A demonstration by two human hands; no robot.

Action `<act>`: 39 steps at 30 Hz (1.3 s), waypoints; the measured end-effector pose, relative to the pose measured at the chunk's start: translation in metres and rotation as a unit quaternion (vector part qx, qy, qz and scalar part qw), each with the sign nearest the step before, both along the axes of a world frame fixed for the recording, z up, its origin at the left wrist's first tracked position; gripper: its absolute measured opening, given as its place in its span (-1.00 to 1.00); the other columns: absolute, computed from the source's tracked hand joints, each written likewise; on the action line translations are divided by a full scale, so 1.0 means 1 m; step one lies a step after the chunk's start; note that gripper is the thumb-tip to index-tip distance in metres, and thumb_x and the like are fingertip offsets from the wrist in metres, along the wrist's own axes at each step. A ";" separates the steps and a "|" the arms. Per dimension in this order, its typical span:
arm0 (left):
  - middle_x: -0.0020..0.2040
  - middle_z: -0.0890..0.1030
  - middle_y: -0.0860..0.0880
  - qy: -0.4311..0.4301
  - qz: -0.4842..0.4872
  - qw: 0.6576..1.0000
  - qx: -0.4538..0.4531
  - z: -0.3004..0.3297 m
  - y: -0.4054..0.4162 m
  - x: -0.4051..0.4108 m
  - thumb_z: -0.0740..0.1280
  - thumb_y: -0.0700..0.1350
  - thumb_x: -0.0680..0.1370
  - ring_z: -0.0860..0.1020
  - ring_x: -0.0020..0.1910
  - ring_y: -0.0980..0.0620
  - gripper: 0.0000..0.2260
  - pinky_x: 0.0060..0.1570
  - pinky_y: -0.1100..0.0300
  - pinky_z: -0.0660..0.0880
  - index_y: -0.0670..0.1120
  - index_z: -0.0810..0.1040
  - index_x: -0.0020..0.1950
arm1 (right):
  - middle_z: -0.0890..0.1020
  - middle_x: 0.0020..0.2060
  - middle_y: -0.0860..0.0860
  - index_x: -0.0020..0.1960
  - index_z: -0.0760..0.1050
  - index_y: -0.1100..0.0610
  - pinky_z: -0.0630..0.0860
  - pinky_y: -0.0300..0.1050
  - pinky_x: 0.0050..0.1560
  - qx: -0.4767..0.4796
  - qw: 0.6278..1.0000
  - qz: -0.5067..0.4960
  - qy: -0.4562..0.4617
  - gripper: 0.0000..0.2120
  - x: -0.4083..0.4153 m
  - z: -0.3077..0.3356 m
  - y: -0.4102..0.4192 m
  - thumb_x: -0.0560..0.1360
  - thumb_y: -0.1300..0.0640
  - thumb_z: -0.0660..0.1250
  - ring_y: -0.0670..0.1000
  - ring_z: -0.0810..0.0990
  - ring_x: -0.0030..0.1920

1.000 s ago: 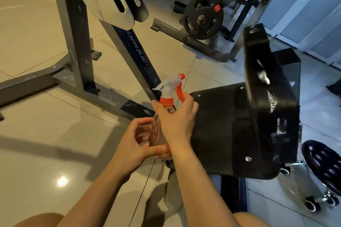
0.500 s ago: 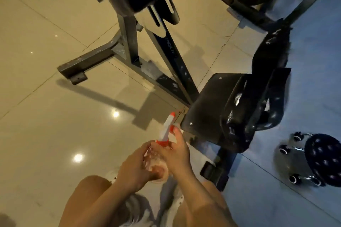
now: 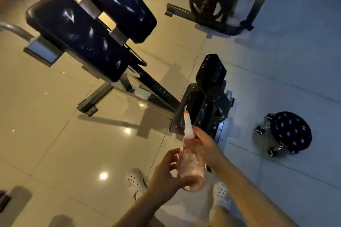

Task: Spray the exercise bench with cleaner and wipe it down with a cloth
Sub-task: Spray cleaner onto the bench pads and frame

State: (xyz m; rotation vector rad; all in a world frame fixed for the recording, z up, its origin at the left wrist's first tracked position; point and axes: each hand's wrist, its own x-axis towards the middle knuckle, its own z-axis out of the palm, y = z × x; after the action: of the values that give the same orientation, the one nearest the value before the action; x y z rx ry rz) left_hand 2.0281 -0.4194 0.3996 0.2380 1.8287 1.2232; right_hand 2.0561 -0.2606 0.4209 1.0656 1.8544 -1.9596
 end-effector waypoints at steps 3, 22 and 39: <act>0.10 0.58 0.11 -0.041 0.033 0.998 -0.021 0.007 0.045 0.033 0.60 0.09 0.15 0.60 0.04 0.12 -0.28 0.04 0.07 0.61 0.18 0.41 0.25 | 0.60 0.01 -0.04 0.23 0.43 -0.07 0.59 -0.08 0.00 -0.001 0.998 -0.056 -0.015 -0.68 0.030 0.000 0.034 0.51 -0.07 0.36 0.00 0.60 0.02; -0.01 0.56 0.16 -0.049 0.200 0.978 -0.043 0.028 0.313 0.197 0.56 -0.12 0.36 0.57 -0.02 0.15 -0.58 0.05 0.04 0.60 0.24 0.44 0.02 | 0.60 0.08 0.08 0.26 0.42 0.04 0.58 0.14 0.15 -0.038 0.993 0.097 -0.063 -0.57 0.146 -0.014 0.297 0.48 -0.13 0.40 0.11 0.61 0.07; -0.04 0.53 0.23 -0.023 0.285 0.958 -0.035 0.028 0.309 0.199 0.64 -0.17 0.23 0.55 -0.04 0.19 -0.43 0.03 0.15 0.56 0.20 0.47 0.08 | 0.57 0.06 0.08 0.35 0.38 0.10 0.56 -0.04 0.08 -0.135 0.978 0.152 -0.054 -0.54 0.137 -0.006 0.301 0.51 -0.01 0.38 0.06 0.58 0.06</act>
State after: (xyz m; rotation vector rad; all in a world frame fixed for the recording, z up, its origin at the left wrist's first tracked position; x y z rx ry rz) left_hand 2.2272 -0.1099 0.4280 -0.3853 1.9613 1.5254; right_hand 2.1933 0.0403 0.4152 0.7430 1.5336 -1.8655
